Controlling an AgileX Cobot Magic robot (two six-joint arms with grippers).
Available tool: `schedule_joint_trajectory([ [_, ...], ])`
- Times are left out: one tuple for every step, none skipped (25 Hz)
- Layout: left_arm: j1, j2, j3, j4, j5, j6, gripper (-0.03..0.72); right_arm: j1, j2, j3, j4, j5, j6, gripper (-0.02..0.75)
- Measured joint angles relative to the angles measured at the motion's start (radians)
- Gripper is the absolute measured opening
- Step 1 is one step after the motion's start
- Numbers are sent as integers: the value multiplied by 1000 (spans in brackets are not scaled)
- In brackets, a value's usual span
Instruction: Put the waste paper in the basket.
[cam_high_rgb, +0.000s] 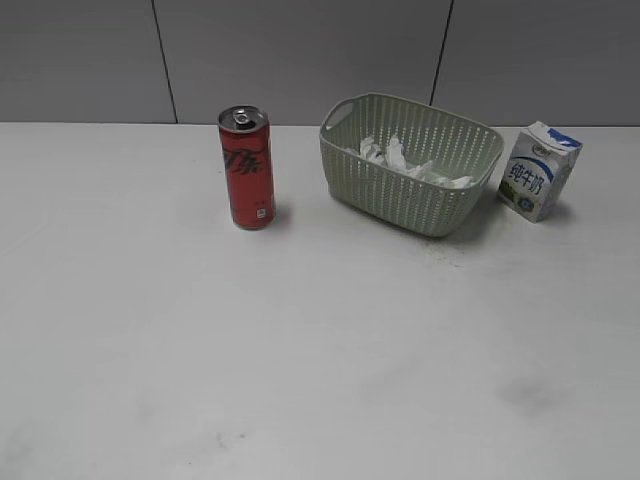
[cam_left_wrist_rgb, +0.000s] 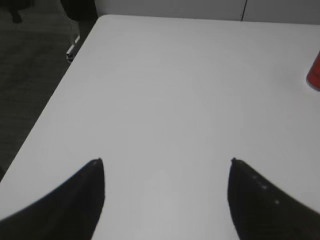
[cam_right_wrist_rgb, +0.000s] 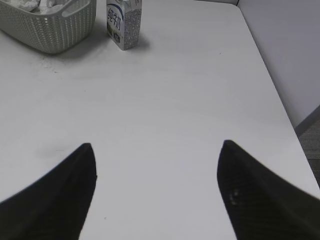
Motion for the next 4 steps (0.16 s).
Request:
schedule_joint_trajectory([
  [0,-13,0,0,1,0,565,0,0,1,0,0,0,571],
  [0,-19,0,0,0,0,563,0,0,1,1,-1,0,571],
  [1,-22,0,1,1,0,561,0,0,1,1,-1,0,571],
  [1,-23,0,0,1,0,560,0,0,1,1,-1,0,571],
])
